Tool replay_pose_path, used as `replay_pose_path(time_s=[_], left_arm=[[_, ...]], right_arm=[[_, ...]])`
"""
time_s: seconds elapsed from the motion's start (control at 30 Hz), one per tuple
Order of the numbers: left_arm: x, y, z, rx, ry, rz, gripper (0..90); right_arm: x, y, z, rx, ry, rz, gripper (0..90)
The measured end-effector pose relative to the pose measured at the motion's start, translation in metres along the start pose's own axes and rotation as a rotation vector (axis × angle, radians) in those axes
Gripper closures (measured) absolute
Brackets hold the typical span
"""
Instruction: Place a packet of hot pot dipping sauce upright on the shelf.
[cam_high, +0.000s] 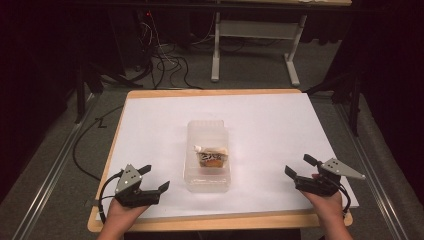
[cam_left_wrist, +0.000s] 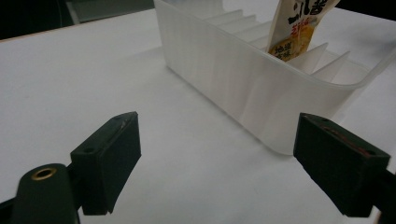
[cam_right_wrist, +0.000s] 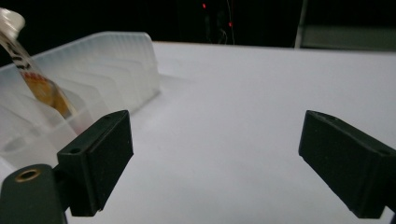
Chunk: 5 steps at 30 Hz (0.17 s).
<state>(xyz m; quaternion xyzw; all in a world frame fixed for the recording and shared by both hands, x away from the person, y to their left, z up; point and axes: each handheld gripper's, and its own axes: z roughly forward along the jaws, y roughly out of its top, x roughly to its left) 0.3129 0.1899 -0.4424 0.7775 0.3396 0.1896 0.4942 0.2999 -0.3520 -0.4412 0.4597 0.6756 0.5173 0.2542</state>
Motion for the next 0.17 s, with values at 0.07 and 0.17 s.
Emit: replay_pose_path(time_s=[0.07, 0.17], left_arm=[[-0.0017, 0.0009, 0.0039, 0.005, -0.004, 0.000, 15.5], [-0.0032, 0.0011, 0.0044, 0.009, -0.004, 0.008, 15.6]], right_arm=[[-0.0074, -0.0037, -0.0017, 0.003, -0.013, 0.027, 12.2], [-0.0069, -0.0037, -0.0001, 0.009, -0.014, 0.015, 12.9]])
